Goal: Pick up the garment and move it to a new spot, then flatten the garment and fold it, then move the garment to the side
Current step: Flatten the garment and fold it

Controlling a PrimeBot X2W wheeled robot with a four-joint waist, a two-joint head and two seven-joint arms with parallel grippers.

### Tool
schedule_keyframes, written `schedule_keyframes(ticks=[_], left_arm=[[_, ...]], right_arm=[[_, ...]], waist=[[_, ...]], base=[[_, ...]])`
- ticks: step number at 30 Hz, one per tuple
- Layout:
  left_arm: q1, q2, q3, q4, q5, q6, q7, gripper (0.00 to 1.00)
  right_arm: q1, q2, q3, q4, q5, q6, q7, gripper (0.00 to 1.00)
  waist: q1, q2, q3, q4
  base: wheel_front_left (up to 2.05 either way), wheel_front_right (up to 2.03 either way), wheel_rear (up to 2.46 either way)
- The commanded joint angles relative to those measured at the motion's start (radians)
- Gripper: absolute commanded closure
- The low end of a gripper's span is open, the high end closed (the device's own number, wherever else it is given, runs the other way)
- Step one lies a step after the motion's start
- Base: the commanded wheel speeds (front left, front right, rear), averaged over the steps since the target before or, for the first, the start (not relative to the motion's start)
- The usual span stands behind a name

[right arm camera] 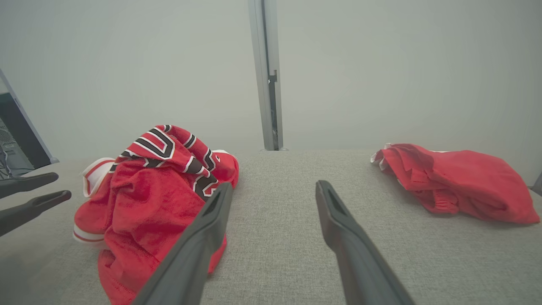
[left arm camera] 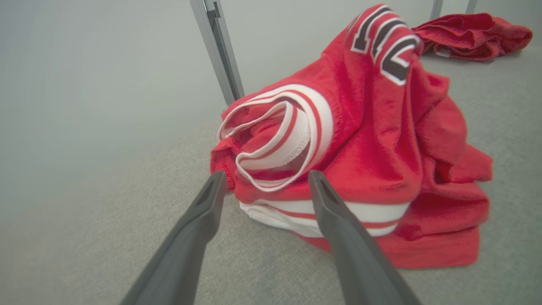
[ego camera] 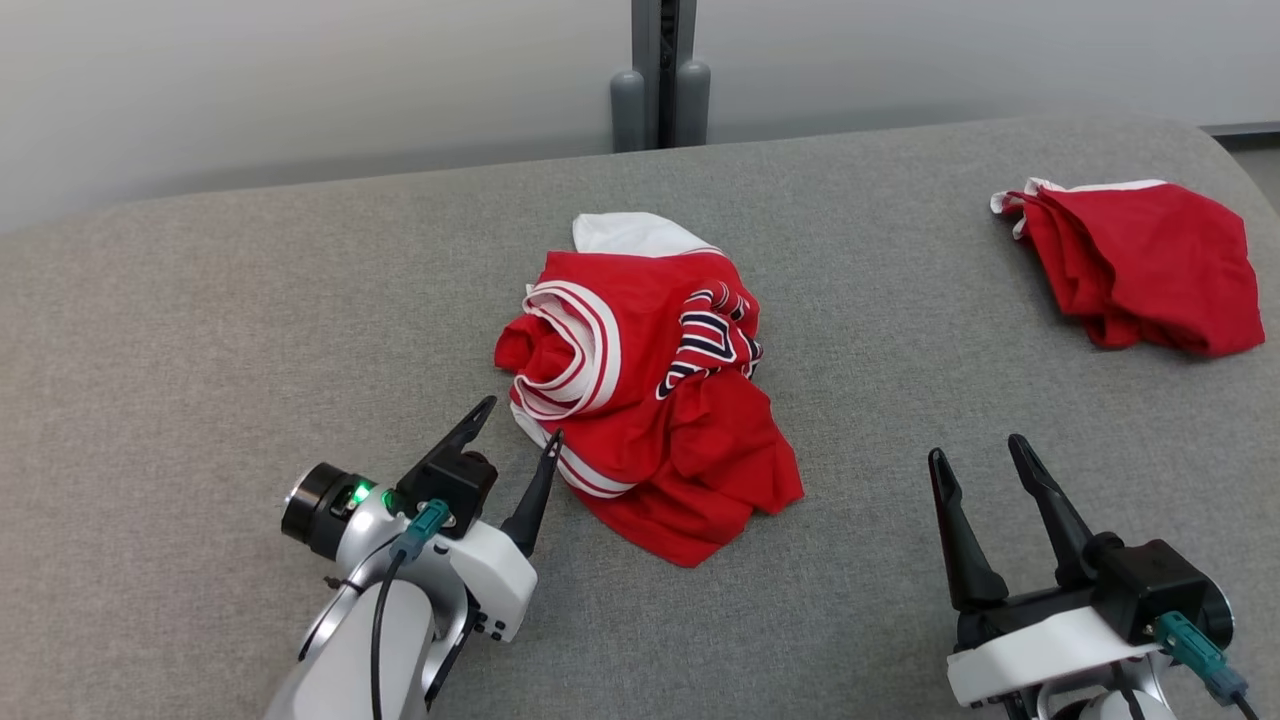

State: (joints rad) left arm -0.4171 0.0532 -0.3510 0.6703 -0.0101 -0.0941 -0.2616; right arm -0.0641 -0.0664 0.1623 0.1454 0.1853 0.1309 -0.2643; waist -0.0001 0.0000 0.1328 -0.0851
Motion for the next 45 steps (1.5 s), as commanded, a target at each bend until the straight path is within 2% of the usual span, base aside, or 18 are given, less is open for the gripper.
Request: schedule_keyframes(ticks=[1,9,13,15,16,19,21,23,26,29,34,38,41,45], left_arm=[[-0.036,0.007,-0.006,0.026,0.014,0.009,-0.004,0.0],[-0.136,0.018,-0.044,0.093,0.049,0.018,-0.004,0.0],[-0.17,0.021,-0.077,0.154,0.061,0.001,-0.003,0.0],[-0.19,0.018,-0.095,0.188,0.059,-0.01,-0.003,0.75],[-0.199,0.016,-0.102,0.202,0.05,-0.016,-0.003,1.0],[-0.21,0.012,-0.112,0.22,0.008,-0.028,-0.003,1.0],[-0.208,0.008,-0.09,0.225,-0.083,-0.035,-0.003,1.0],[-0.208,0.0,-0.13,0.201,-0.202,-0.038,0.002,1.0],[-0.209,-0.001,-0.227,0.077,-0.466,-0.038,0.052,1.0],[-0.247,0.003,-0.27,-0.044,-0.674,-0.037,0.126,1.0],[-0.327,-0.001,-0.276,-0.209,-0.91,-0.038,0.226,1.0],[-0.419,0.0,-0.255,-0.273,-1.044,-0.038,0.283,1.0],[-0.489,-0.001,-0.252,-0.315,-1.169,0.003,0.301,1.0],[-0.571,-0.001,-0.265,-0.354,-1.325,0.105,0.28,1.0]], right_arm=[[-0.018,-0.008,-0.002,-0.004,0.006,0.0,0.0,0.0],[-0.052,-0.016,0.013,-0.004,0.011,0.0,0.0,0.0],[-0.06,-0.014,0.017,-0.001,0.013,0.0,0.0,0.0],[-0.067,-0.013,0.019,0.001,0.016,0.0,0.0,0.0],[-0.068,-0.012,0.021,0.002,0.016,0.0,0.0,0.0],[-0.068,-0.01,0.018,0.005,0.015,0.0,0.0,0.0],[-0.062,-0.009,0.012,0.004,0.014,0.0,0.0,0.0],[-0.052,-0.006,0.003,0.009,0.01,0.0,0.0,0.0],[-0.043,-0.003,-0.012,0.014,0.006,0.0,0.0,0.0],[-0.033,0.005,-0.016,0.014,0.003,0.0,0.0,0.0],[-0.025,0.01,-0.013,0.019,0.011,0.0,0.0,0.0],[-0.016,0.013,-0.008,0.024,0.017,0.0,0.0,0.0],[-0.016,0.013,-0.006,0.025,0.023,0.0,0.0,0.0],[-0.016,0.014,-0.008,0.021,0.036,0.0,0.0,0.0]], waist=[[0.0001,0.0,0.025,-0.014],[0.0001,0.0,0.069,-0.03],[0.0001,0.0,0.078,-0.036],[0.0001,0.0,0.078,-0.038],[0.0001,0.0,0.077,-0.04],[0.0001,0.0,0.069,-0.043],[0.0001,0.0,0.061,-0.045],[0.0001,0.0,0.047,-0.047],[0.0001,0.0,0.025,-0.052],[0.0001,0.0,0.003,-0.056],[0.0001,0.0,-0.032,-0.072],[0.0001,0.0,-0.051,-0.096],[0.0001,0.0,-0.056,-0.116],[0.0001,0.0,-0.055,-0.134]], base=[[0.0,0.0,0.0],[0.0,0.0,0.0],[0.0,0.0,0.0],[0.0,0.0,0.0],[0.0,0.0,0.0],[0.0,0.0,0.0],[0.0,0.0,0.0],[0.0,0.0,0.0],[0.0,0.0,0.0],[0.0,0.0,0.0],[0.0,0.0,0.0],[0.0,0.0,0.0],[0.0,0.0,0.0],[0.0,0.0,0.0]])
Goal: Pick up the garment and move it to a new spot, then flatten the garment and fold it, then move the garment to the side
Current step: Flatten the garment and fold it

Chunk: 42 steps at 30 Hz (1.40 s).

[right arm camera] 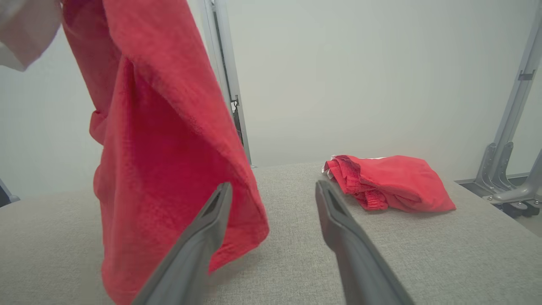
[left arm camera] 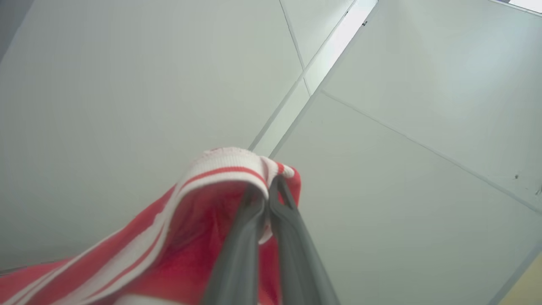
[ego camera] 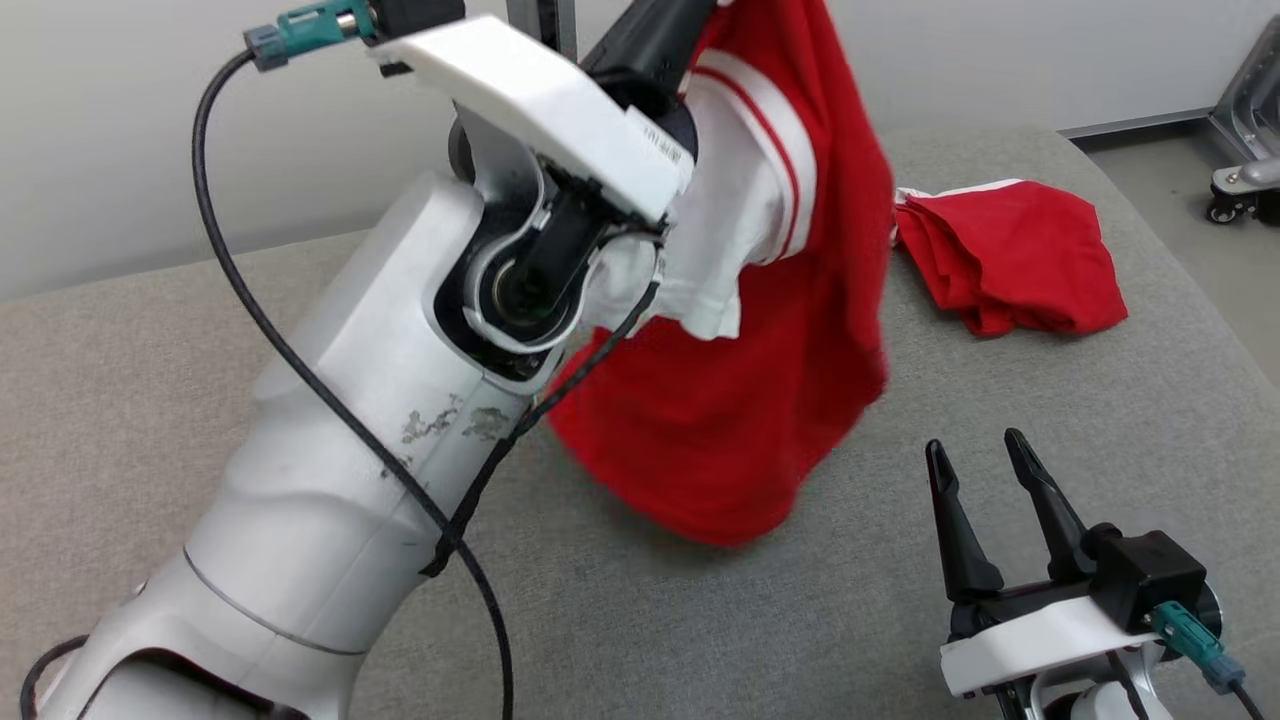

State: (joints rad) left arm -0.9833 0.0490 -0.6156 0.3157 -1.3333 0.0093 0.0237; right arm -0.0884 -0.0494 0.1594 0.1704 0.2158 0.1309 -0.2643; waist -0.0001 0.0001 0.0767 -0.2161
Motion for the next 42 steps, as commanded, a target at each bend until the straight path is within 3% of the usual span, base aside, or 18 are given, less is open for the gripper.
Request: schedule_keyframes(ticks=[1,6,10,14,23,26,28,29,34,37,42], left_arm=[[-0.017,0.005,0.0,0.0,-0.038,0.027,-0.017,1.0],[0.011,0.005,0.034,0.097,-0.164,0.137,-0.091,1.0],[0.067,0.011,0.08,0.23,-0.204,0.166,-0.129,1.0],[0.152,0.041,0.132,0.392,-0.226,0.142,-0.195,1.0],[0.25,0.089,0.208,0.605,-0.194,0.02,-0.283,1.0],[0.248,0.101,0.215,0.647,-0.136,-0.015,-0.288,0.9],[0.229,0.118,0.246,0.652,-0.066,-0.052,-0.289,0.48],[0.224,0.121,0.263,0.648,-0.02,-0.063,-0.289,0.0],[0.265,0.105,0.34,0.566,0.269,-0.09,-0.287,0.0],[0.304,0.111,0.374,0.488,0.443,-0.076,-0.288,0.0],[0.433,0.069,0.47,0.312,0.665,-0.057,-0.288,0.0]], right_arm=[[0.008,-0.003,-0.004,-0.005,0.006,0.0,0.0,0.0],[0.006,-0.003,-0.008,-0.015,0.021,0.0,0.0,0.0],[0.002,-0.003,-0.002,-0.016,0.029,0.0,0.0,0.0],[-0.005,-0.004,0.004,-0.018,0.036,0.0,0.0,0.0],[-0.009,-0.004,0.002,-0.016,0.011,0.0,0.0,0.0],[-0.018,-0.004,0.009,-0.018,0.007,0.0,0.0,0.0],[-0.024,-0.004,0.02,-0.017,0.003,0.0,0.0,0.0],[-0.026,-0.004,0.024,-0.016,0.001,0.0,0.0,0.0],[-0.031,-0.004,0.032,-0.012,0.003,0.0,0.0,0.0],[-0.031,-0.004,0.036,-0.011,0.003,0.0,0.0,0.0],[-0.015,-0.004,0.04,-0.012,-0.002,0.0,0.0,0.0]], waist=[[0.0001,-0.0001,0.003,-0.006],[0.0001,-0.0001,0.013,-0.014],[0.0001,-0.0001,0.019,-0.017],[0.0001,-0.0001,0.033,-0.02],[0.0001,-0.0001,0.065,0.017],[0.0001,-0.0001,0.075,0.035],[0.0001,-0.0001,0.082,0.046],[0.0001,-0.0001,0.085,0.05],[0.0001,-0.0001,0.096,0.06],[0.0001,-0.0001,0.097,0.06],[0.0001,-0.0001,0.086,0.06]], base=[[0.0,0.0,0.0],[0.0,0.0,0.0],[0.0,0.0,0.0],[0.0,0.0,0.0],[0.0,0.0,0.0],[0.0,0.0,0.0],[0.0,0.0,0.0],[0.0,0.0,0.0],[0.0,0.0,0.0],[0.0,0.0,0.0],[0.0,0.0,0.0]])
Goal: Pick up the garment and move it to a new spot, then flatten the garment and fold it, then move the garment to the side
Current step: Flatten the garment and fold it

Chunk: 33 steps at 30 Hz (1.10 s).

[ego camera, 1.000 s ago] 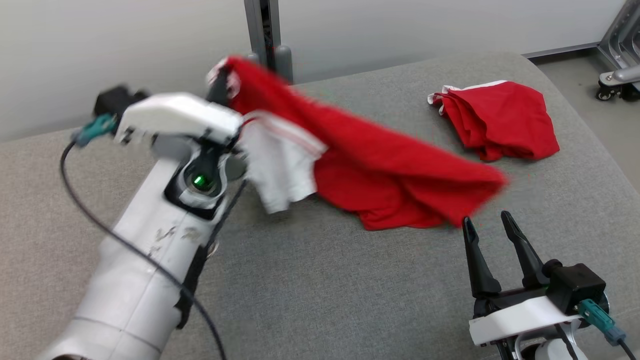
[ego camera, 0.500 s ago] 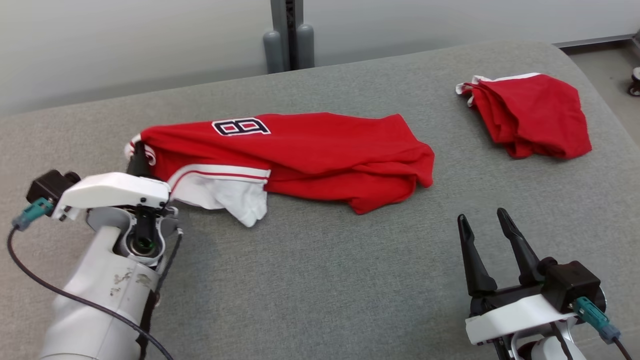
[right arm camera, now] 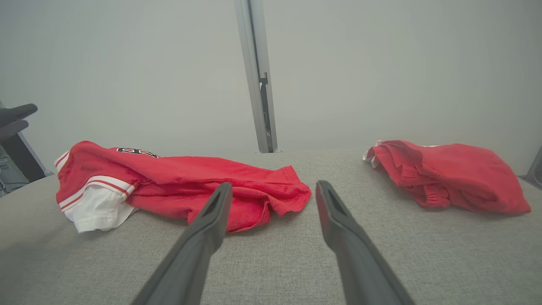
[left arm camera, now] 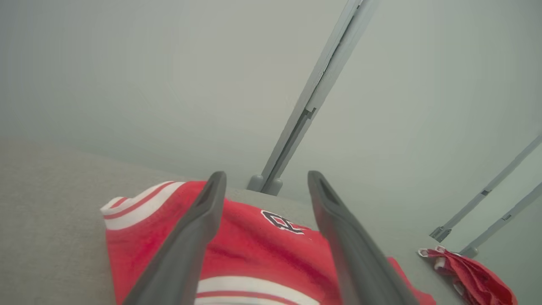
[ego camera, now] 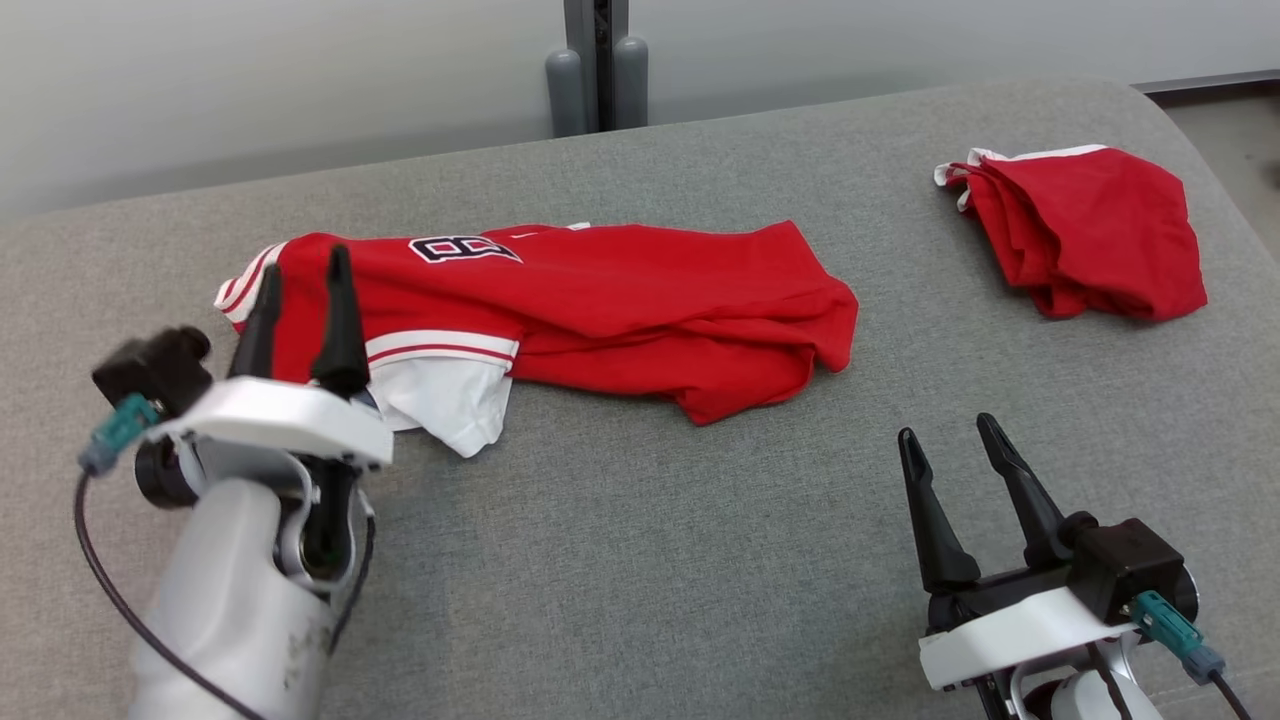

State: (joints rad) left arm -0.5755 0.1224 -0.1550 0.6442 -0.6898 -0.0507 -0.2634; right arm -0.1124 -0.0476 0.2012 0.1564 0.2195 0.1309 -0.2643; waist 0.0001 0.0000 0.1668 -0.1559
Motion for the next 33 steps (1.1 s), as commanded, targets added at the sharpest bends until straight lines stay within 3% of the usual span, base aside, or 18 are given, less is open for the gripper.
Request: schedule_keyframes(ticks=[1,8,16,26,33], left_arm=[[0.085,-0.017,0.041,-0.075,0.088,-0.001,-0.001,0.0],[0.276,-0.056,0.085,-0.193,0.236,-0.013,-0.001,0.0],[0.394,-0.069,0.084,-0.246,0.294,0.007,-0.001,0.0],[0.497,-0.07,-0.027,-0.256,0.228,0.079,-0.001,0.0],[0.426,-0.069,-0.081,-0.117,0.237,0.103,-0.001,0.0]], right_arm=[[0.014,-0.006,0.001,0.003,-0.008,0.0,0.0,0.0],[0.024,-0.006,-0.006,0.008,-0.007,0.0,0.0,0.0],[0.045,-0.006,-0.013,0.01,-0.008,0.0,0.0,0.0],[0.068,-0.006,-0.014,0.014,-0.005,0.0,0.0,0.0],[0.061,-0.006,-0.005,0.011,-0.004,0.0,0.0,0.0]], waist=[[-0.0001,0.0,-0.012,0.0],[-0.0001,0.0,-0.049,0.013],[-0.0001,0.0,-0.087,0.042],[-0.0001,0.0,-0.128,0.061],[-0.0001,0.0,-0.12,0.048]], base=[[0.0,0.0,0.0],[0.0,0.0,0.0],[0.0,0.0,0.0],[0.0,0.0,0.0],[0.0,0.0,0.0]])
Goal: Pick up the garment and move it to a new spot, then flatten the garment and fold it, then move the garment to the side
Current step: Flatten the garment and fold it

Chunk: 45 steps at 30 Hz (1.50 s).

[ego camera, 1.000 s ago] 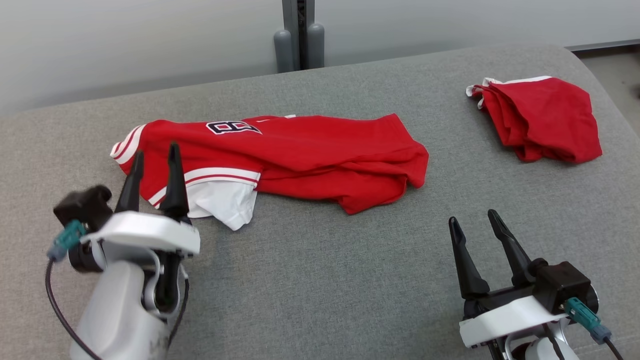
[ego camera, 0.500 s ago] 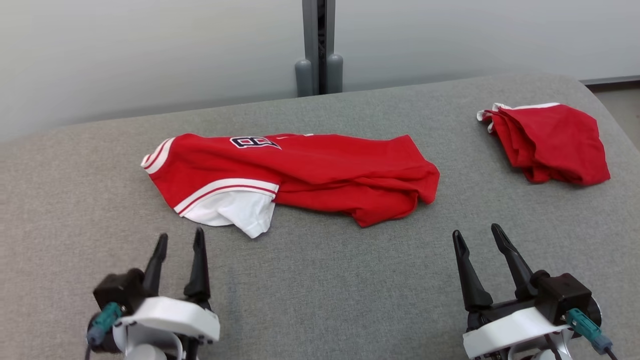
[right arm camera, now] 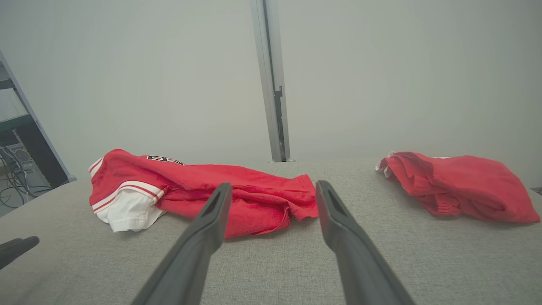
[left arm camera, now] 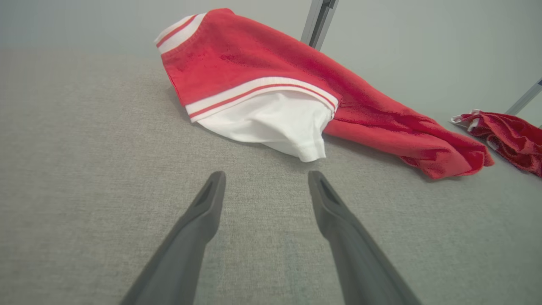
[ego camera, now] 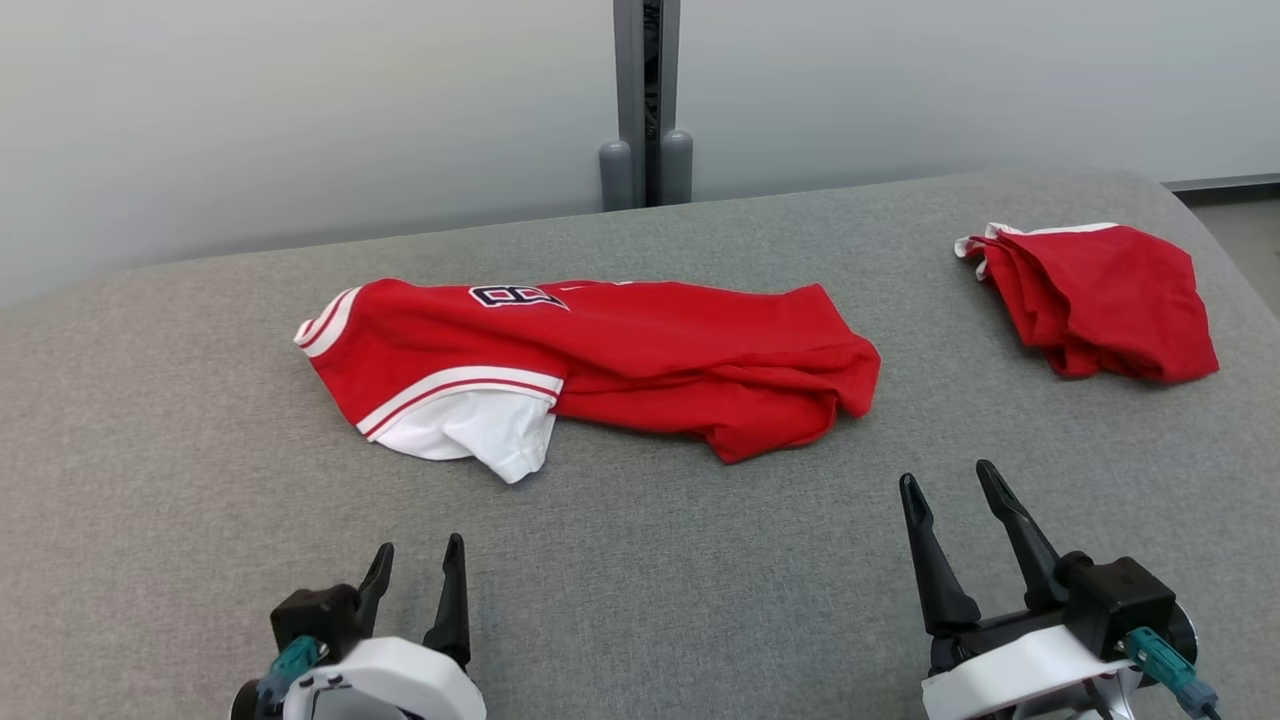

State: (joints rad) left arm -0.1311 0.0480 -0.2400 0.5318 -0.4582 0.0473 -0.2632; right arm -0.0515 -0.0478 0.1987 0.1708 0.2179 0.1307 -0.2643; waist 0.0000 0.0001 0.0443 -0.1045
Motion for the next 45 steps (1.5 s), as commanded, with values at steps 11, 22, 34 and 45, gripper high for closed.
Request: schedule_keyframes(ticks=[11,22,34,45], left_arm=[[-0.266,0.005,-0.031,0.316,0.006,0.001,-0.001,0.0],[-0.414,0.005,-0.087,0.443,0.027,0.033,-0.001,0.0],[-0.523,0.005,-0.088,0.49,0.012,-0.03,-0.001,1.0],[-0.439,0.009,-0.126,0.38,0.019,-0.092,-0.001,1.0]], right_arm=[[-0.04,-0.006,0.008,-0.014,-0.004,0.0,0.0,0.0],[-0.073,-0.012,0.01,-0.016,-0.003,0.0,0.0,0.0],[-0.106,-0.024,0.02,-0.019,0.0,0.0,0.0,0.0],[-0.079,-0.017,0.015,-0.012,0.0,0.0,0.0,0.0]], waist=[[0.0,-0.0001,0.087,-0.045],[0.0,-0.0001,0.156,-0.068],[0.0,-0.0001,0.209,-0.073],[0.0,-0.0001,0.17,-0.042]], base=[[0.0,0.0,0.0],[0.0,0.0,0.0],[0.0,0.0,0.0],[0.0,0.0,0.0]])
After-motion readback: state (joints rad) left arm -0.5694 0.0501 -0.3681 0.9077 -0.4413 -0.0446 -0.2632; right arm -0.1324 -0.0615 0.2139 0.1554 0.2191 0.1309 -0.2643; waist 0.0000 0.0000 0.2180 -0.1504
